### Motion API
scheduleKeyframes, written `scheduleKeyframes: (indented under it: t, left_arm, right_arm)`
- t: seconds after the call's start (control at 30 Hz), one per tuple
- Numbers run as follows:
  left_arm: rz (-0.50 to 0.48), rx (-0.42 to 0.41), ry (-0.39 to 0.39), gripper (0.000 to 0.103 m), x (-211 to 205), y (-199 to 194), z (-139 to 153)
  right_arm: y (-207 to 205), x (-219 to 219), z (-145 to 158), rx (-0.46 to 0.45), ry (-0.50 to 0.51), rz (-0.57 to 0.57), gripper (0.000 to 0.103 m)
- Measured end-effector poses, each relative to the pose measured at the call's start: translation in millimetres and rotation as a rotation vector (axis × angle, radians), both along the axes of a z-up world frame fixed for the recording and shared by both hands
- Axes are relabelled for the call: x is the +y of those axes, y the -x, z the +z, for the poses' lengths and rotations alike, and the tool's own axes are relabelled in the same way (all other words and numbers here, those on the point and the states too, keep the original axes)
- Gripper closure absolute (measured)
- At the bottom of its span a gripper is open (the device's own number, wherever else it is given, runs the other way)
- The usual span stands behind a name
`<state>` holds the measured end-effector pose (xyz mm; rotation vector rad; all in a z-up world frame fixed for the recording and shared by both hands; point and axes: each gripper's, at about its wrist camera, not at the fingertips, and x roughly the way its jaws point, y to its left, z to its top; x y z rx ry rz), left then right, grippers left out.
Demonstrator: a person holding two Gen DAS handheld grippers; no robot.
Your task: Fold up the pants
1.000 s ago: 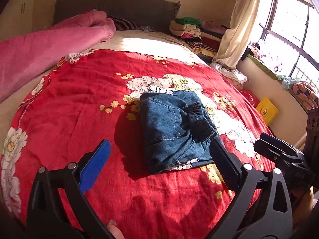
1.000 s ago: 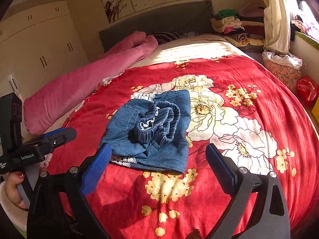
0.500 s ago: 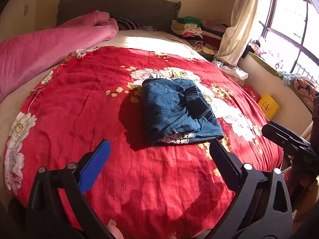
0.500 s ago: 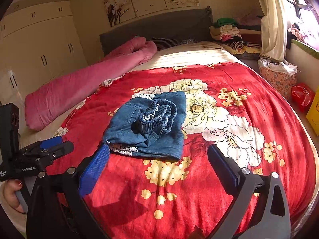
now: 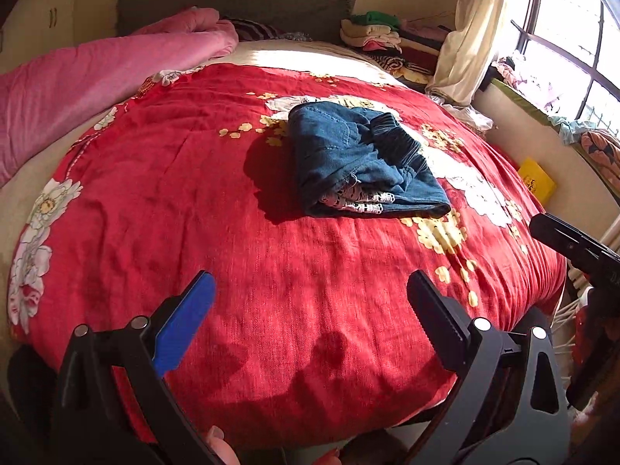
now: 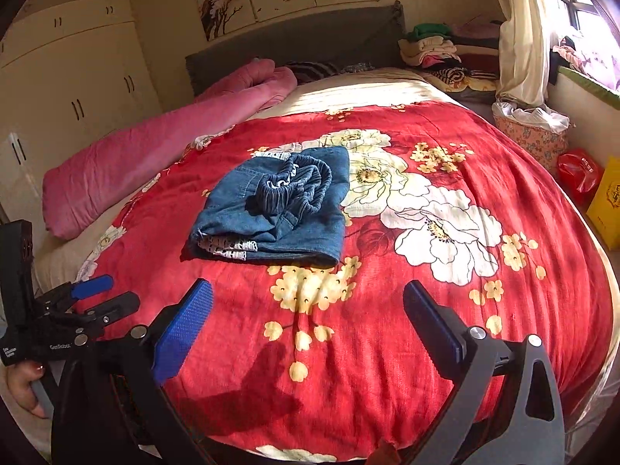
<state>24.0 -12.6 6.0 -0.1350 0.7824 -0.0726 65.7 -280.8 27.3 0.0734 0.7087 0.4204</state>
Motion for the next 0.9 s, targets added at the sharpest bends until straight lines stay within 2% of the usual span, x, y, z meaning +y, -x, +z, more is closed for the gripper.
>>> scheduleKeyframes:
  t: [0.4, 0.9]
  left_arm:
    - [-0.001, 0.018, -0.009, 0.01, -4, 0, -9]
    - [-0.006, 0.017, -0.017, 0.01, -7, 1, -9]
  right_arm:
    - [4, -2, -20, 0.04, 0.014, -0.02, 0.005]
    - [5, 1, -20, 0.036, 0.029, -0.024, 0.005]
